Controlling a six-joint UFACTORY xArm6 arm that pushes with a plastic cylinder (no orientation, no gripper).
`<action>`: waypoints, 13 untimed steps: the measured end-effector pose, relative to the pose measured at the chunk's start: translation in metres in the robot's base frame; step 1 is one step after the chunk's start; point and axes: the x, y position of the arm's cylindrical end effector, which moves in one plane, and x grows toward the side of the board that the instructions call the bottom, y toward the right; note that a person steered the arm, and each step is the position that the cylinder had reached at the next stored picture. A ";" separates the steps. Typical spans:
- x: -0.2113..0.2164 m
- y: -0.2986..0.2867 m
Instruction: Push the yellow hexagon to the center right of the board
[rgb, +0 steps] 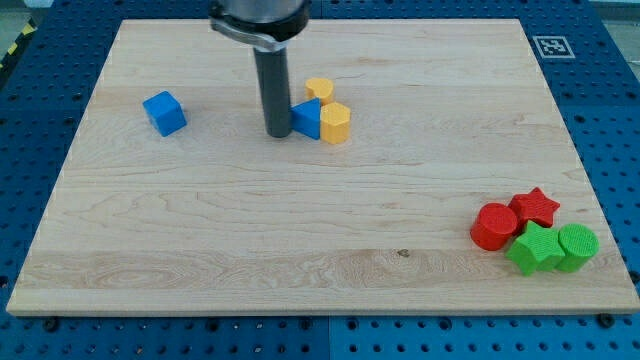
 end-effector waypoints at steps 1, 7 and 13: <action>-0.002 0.023; 0.035 0.238; 0.070 0.364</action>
